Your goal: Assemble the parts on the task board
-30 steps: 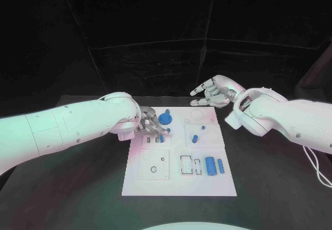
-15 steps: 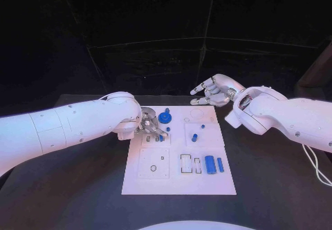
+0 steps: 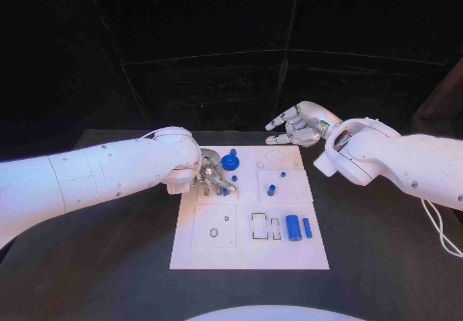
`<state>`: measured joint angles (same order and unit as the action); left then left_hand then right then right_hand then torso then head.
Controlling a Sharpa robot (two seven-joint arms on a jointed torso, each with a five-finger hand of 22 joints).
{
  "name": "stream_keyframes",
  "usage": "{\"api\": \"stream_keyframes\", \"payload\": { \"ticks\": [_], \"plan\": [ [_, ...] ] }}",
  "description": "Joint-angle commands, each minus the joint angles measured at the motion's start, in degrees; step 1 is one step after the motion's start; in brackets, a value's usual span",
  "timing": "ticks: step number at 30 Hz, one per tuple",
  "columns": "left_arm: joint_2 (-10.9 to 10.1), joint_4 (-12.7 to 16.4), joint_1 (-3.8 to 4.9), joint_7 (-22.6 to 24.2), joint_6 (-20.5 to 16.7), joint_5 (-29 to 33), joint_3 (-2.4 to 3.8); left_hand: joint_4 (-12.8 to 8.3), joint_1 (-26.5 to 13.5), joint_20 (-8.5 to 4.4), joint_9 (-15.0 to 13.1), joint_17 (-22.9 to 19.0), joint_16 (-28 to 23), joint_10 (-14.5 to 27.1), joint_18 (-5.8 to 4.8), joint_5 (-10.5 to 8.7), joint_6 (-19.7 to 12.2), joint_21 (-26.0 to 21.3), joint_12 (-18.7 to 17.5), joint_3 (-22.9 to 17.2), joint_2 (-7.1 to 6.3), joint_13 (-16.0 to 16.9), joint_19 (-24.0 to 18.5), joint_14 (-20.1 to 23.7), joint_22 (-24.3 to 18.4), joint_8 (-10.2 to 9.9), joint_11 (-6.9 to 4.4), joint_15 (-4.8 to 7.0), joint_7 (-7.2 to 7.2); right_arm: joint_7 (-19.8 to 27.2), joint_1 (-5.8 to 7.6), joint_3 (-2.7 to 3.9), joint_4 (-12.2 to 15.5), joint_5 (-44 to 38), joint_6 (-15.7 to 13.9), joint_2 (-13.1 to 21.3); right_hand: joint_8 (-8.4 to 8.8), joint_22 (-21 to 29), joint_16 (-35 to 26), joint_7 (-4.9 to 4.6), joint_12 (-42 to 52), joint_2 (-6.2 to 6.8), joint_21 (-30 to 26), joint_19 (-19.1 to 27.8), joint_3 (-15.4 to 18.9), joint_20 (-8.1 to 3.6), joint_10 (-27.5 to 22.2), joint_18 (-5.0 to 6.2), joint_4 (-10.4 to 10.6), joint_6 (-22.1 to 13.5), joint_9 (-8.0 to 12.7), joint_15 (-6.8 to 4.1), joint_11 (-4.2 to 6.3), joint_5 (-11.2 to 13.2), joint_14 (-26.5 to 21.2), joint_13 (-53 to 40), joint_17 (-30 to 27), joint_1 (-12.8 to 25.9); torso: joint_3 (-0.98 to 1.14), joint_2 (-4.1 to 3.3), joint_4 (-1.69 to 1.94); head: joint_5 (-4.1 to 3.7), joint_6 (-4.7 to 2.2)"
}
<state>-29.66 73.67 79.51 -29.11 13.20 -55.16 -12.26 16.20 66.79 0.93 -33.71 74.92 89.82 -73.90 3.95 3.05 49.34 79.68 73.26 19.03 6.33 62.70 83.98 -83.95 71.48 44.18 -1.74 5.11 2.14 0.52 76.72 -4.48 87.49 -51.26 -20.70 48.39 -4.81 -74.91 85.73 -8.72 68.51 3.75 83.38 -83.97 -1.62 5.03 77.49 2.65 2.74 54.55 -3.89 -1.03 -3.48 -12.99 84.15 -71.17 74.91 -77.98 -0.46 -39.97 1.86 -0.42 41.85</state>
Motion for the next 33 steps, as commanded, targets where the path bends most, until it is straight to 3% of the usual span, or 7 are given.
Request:
{"api": "stream_keyframes", "payload": {
  "ticks": [1, 10, 19, 29, 33],
  "plan": [
    [0.13, 0.05, 0.08, -0.32, -0.44, -0.50, 0.00, -0.33, 0.17, -0.17, -0.10, 15.08, 0.18, 0.27, -0.39, -0.26, -0.35, -0.32, -0.14, -0.14, 0.45, 0.02, 0.27, -6.05, 0.12, 0.18, -0.04, 0.21, 0.01, 0.02, 0.13, 0.05, -0.02, -0.16, 0.50, -0.11, -0.15, -0.45, -0.15, 0.14, 0.27, -0.46, -0.07, 0.07, 0.29, 0.01, 0.27, 0.32, -0.05, 0.25, -0.05, 0.06, 0.03, -0.30, 4.21, -0.04, 8.10, 0.28, -0.01, 0.05, 0.03, -0.09, 0.10],
    [0.41, -0.01, 0.07, -0.33, -0.38, -0.50, 0.00, -1.21, 1.57, -0.04, -0.52, 15.08, 0.18, 0.41, -0.37, -0.22, -0.49, -0.36, -0.17, -1.31, 1.41, 0.03, 0.23, -6.05, 0.15, 0.20, 0.05, 0.12, 0.10, -0.13, 0.13, 0.05, -0.36, -0.17, 0.80, -0.32, -0.15, -0.45, -0.15, 0.14, 0.27, -0.46, -0.07, 0.07, 0.29, 0.01, 0.27, 0.32, -0.05, 0.25, -0.05, 0.06, 0.03, -0.30, 4.21, -0.04, 8.10, 0.28, -0.02, 0.06, 0.06, -0.13, 0.16],
    [0.60, -0.26, 0.07, -0.39, 0.12, -0.49, 0.00, -3.60, 4.68, 0.05, -1.04, 15.08, 0.18, 0.61, -0.39, -0.18, -0.85, -0.27, -0.30, -4.66, 2.67, 0.01, 0.25, -6.05, 0.47, -0.09, 0.10, 0.07, 0.18, -0.20, 0.12, 0.05, -0.42, -0.17, 1.10, -0.49, -0.16, -0.49, -0.15, 0.14, 0.37, -0.52, -0.05, 0.05, 0.34, 0.01, 0.34, 0.31, -0.03, 0.23, -0.05, 0.06, 0.04, -0.44, 4.21, -0.11, 8.10, 0.35, 0.00, 0.04, 0.03, -0.18, 0.21],
    [0.58, -0.35, 0.08, -0.48, 0.04, -0.50, 0.01, -4.54, 5.58, 0.03, -1.15, 15.08, 0.18, 0.72, -0.38, -0.13, -1.03, -0.29, -0.43, -6.97, 2.78, -0.05, 0.22, -6.05, 0.53, -0.51, 0.05, 0.10, 0.11, -0.54, 0.12, 0.05, -0.63, -0.28, 1.62, -0.62, -0.19, -0.54, -0.11, 0.15, 0.53, -0.67, -0.03, 0.03, 0.35, 0.00, 0.45, 0.30, 0.00, 0.26, -0.05, 0.06, 0.05, -0.62, 4.23, -0.24, 8.17, 0.40, 0.02, 0.02, 0.05, -0.24, 0.16],
    [0.37, -0.40, 0.08, -0.47, -0.19, -0.38, 0.01, -5.58, 6.88, -0.06, -0.91, 15.08, 0.18, 1.02, -0.36, 0.14, -1.44, -0.33, -0.80, -9.64, 2.79, -0.36, 0.19, -6.05, 0.57, -1.41, -0.05, 0.16, 0.08, -0.70, 0.12, 0.05, -0.77, -0.38, 1.81, -0.59, -0.36, -0.51, -0.14, 0.21, 0.54, -0.93, -0.05, 0.03, 0.44, -0.04, 0.46, 0.30, -0.18, 0.43, -0.07, 0.00, 0.11, -2.05, 4.24, -0.20, 8.16, 0.33, 0.02, 0.08, 0.05, -0.39, 0.11]
  ]
}}
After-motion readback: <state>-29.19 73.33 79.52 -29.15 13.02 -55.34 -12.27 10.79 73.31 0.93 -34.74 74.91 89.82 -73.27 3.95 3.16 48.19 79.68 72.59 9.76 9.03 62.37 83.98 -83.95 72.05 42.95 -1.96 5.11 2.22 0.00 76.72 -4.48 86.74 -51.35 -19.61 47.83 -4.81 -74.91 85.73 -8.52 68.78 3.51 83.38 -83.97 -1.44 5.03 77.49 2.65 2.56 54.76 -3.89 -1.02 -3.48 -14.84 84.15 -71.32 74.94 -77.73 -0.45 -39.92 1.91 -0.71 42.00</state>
